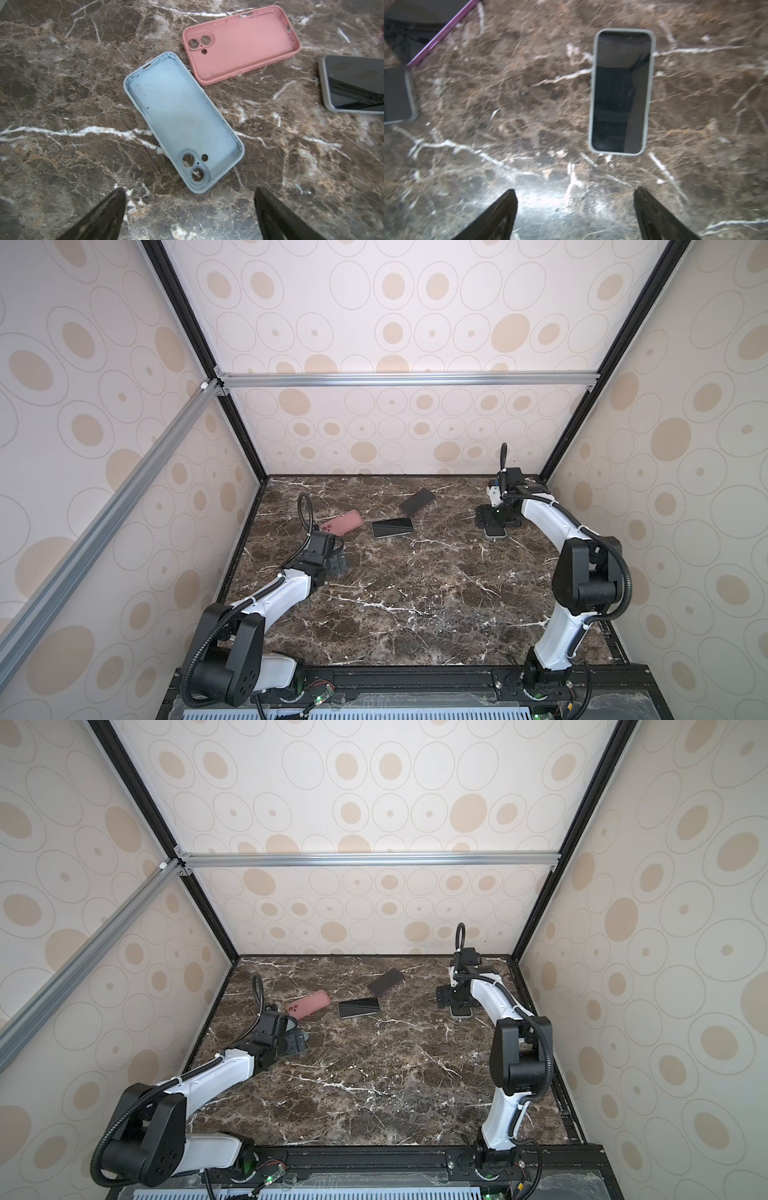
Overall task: Put the phone into the phone case
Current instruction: 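Raise the right gripper away while the left gripper reaches the light blue case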
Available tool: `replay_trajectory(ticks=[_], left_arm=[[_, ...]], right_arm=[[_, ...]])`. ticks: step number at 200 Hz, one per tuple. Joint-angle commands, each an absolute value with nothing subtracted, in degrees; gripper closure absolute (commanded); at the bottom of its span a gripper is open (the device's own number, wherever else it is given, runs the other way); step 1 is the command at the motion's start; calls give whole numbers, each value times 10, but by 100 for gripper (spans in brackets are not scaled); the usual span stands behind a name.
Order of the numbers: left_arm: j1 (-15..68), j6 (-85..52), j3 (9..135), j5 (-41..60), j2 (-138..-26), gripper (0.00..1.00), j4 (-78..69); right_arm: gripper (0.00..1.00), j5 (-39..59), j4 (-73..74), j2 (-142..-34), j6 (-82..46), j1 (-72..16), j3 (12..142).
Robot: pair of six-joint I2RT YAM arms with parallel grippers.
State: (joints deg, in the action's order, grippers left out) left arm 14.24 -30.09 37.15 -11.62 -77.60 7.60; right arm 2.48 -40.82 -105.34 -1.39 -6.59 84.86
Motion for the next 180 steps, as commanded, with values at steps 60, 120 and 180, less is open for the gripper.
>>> replay_trajectory(ticks=[60,120,180], left_arm=[[81,-342,400,-93,-858,23,26],[77,-349,392,-106,-895,44,10],[76,-340,385,-142,-900,75,14]], right_arm=[[19,96,-378,-1007,-9,-194,762],[18,104,-357,-988,-41,-206,732],[18,117,-356,-991,-53,-206,731]])
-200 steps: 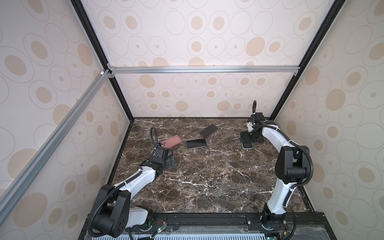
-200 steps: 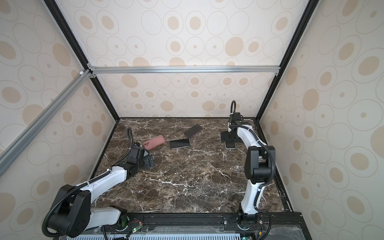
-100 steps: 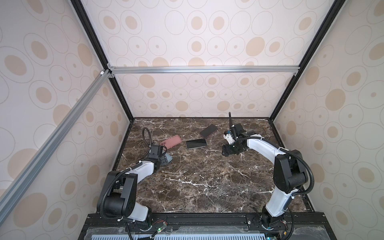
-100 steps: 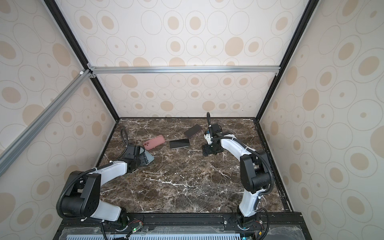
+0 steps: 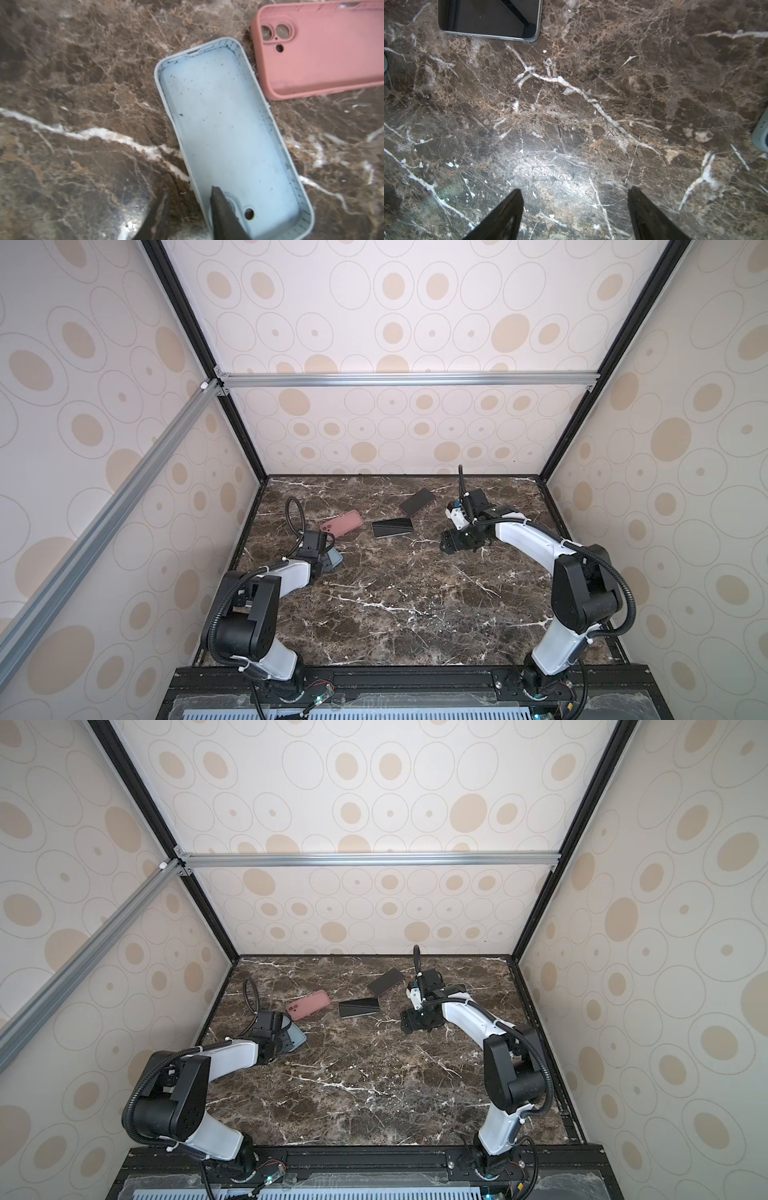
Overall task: Put the phone into the phone case
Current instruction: 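Raise the right gripper away while the left gripper reaches the light blue case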
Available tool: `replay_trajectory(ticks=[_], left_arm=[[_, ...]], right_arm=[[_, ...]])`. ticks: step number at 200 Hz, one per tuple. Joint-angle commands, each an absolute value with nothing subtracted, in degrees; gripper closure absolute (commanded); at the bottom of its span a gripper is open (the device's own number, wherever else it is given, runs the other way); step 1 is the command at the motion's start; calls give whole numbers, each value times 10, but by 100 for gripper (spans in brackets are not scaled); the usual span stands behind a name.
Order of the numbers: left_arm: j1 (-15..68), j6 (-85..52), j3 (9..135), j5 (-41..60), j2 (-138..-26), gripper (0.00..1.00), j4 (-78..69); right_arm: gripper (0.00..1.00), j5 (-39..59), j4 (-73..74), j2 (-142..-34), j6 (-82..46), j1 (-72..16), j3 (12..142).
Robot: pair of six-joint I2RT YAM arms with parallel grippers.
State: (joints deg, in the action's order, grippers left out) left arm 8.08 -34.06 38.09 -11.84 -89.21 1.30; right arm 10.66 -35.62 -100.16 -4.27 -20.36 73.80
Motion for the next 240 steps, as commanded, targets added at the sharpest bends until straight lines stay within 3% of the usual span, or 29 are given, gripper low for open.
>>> replay_trajectory(ticks=[1,110,205,240], left_arm=[[76,-340,385,-142,-901,75,14],[72,-336,347,-152,-862,100,11],[80,-282,392,-72,-790,100,59],[141,-228,429,-41,-774,100,69]], right_arm=[[18,118,-355,-991,-53,-206,731],[21,138,-364,-1005,-54,-212,748],[21,146,-357,-1005,-57,-217,738],[22,119,-353,-1000,-65,-217,729]])
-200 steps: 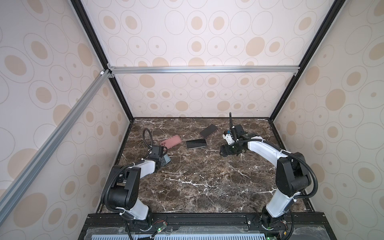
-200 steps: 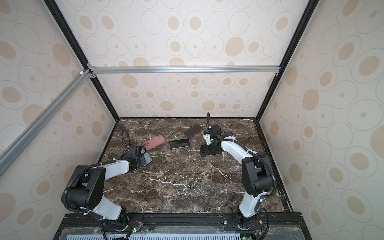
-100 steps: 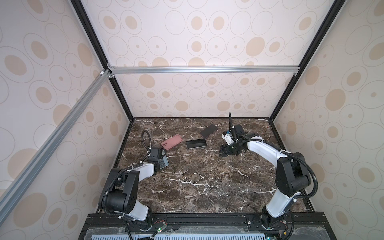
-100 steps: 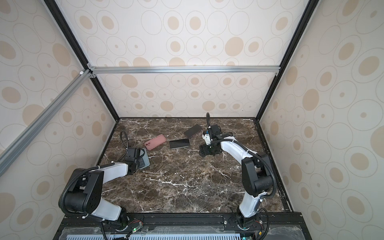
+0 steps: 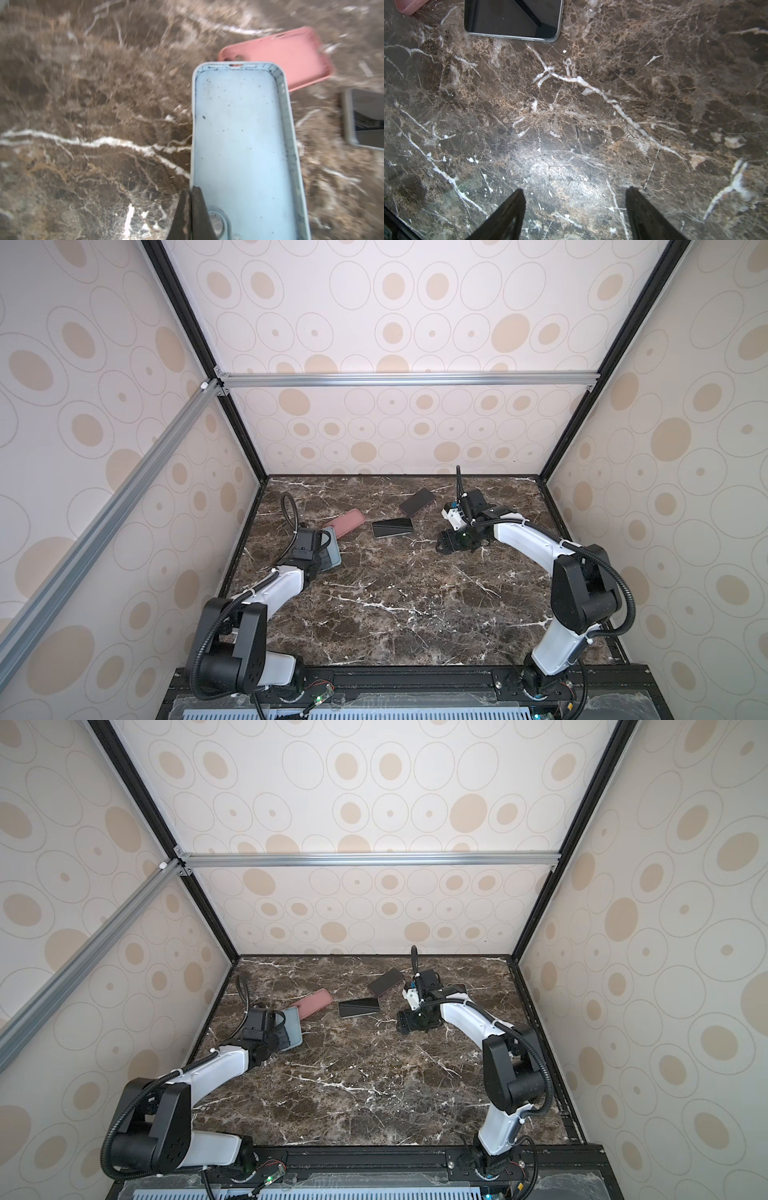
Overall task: Put the phone into the phone case
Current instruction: 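Raise the right gripper away while the left gripper reaches the light blue case, then grasp the light blue case rim with the left gripper while the right gripper approaches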
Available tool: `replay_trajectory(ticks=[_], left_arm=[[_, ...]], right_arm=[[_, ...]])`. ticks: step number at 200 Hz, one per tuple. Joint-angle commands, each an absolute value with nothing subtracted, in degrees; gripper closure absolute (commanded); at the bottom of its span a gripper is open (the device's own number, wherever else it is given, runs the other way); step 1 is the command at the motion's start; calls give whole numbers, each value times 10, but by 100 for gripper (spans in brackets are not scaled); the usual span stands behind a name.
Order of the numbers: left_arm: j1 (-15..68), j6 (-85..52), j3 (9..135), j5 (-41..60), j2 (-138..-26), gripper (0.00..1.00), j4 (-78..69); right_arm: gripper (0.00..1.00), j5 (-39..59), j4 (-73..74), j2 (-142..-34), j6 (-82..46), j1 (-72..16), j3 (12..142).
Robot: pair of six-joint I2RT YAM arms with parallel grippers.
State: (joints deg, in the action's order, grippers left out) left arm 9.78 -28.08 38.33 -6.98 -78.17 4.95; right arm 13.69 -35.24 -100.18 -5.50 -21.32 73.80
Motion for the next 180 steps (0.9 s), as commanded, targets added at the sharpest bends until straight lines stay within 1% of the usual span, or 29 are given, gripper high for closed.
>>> replay_trajectory(ticks=[1,40,68,95,131,146,180], left_arm=[[142,-225,430,-41,-774,100,70],[237,-123,520,19,-833,100,129],[289,-53,553,50,-861,100,152],[327,14,572,57,-877,100,163],[345,81,571,109,-879,100,144],[348,85,544,103,-880,100,91],[376,122,510,93,-892,100,36]], right_arm=[[22,118,-353,-999,-66,-217,729],[23,59,-383,-987,-79,-217,728],[23,13,-411,-972,-88,-216,722],[23,-23,-424,-954,-97,-217,704],[23,-13,-421,-936,-103,-216,678],[23,-7,-416,-930,-106,-217,664],[23,14,-397,-921,-115,-217,632]])
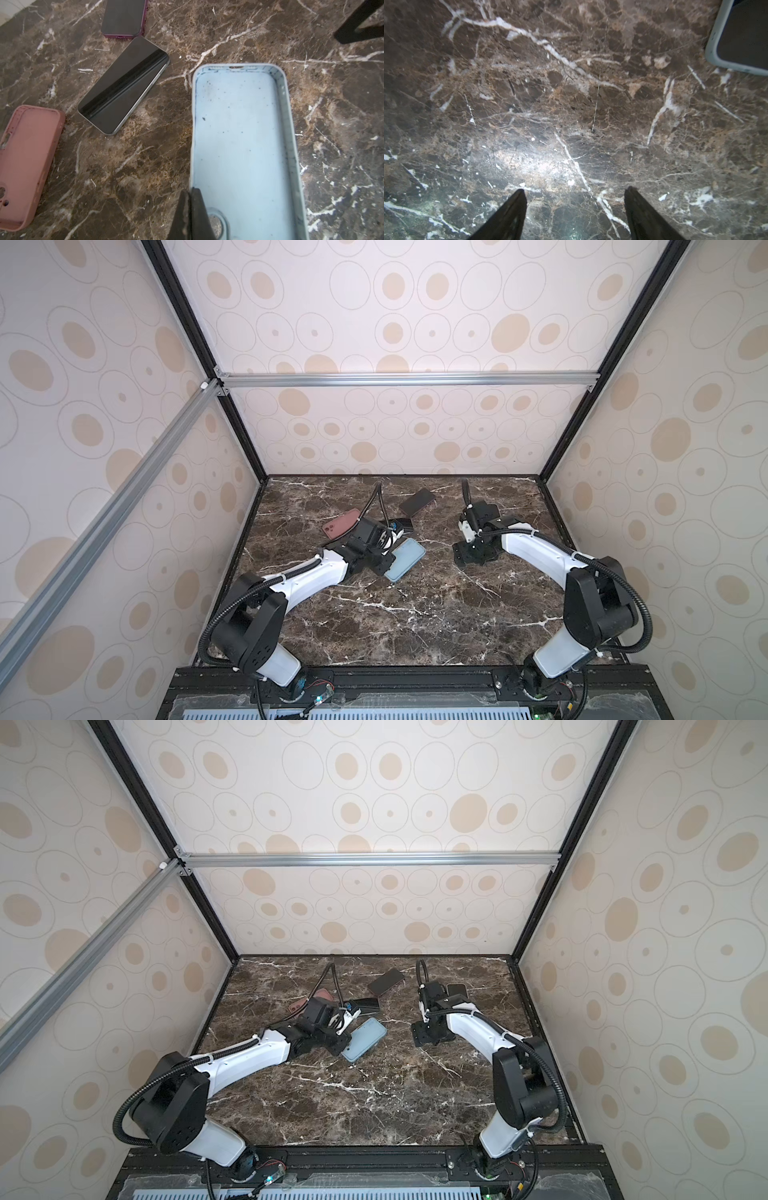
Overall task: Put the phone into the phone case
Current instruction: 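Grasp the light blue case rim with the left gripper while the right gripper approaches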
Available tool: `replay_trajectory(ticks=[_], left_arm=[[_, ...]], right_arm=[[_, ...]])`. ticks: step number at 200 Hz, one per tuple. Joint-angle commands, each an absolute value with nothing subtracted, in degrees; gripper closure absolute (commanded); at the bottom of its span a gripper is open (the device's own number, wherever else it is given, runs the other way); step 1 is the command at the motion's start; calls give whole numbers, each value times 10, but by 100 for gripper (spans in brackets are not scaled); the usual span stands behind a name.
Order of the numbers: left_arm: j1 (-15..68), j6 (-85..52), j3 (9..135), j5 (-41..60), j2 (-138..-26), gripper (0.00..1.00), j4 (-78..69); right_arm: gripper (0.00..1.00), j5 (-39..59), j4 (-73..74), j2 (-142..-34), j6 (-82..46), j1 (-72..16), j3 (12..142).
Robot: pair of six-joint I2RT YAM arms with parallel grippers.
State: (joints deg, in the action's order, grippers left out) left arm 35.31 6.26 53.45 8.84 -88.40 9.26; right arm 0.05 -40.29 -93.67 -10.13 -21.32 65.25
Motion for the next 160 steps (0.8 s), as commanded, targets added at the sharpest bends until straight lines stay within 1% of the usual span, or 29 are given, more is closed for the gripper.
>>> replay_trajectory(ticks=[1,33,82,119,160], left_arm=[[376,123,510,93,-892,100,34],[399,159,455,108,-878,100,-47],[406,180,429,151,-893,100,-81],[415,172,425,125,-918,100,-95],[419,159,422,123,-922,100,-108]], right_arm=[[23,15,-397,-920,-115,-217,631],[23,39,-377,-923,-114,-217,609],[23,77,-363,-929,-111,-217,604],[25,133,-355,-949,-104,-217,611],[26,153,-348,-962,-105,-217,612]])
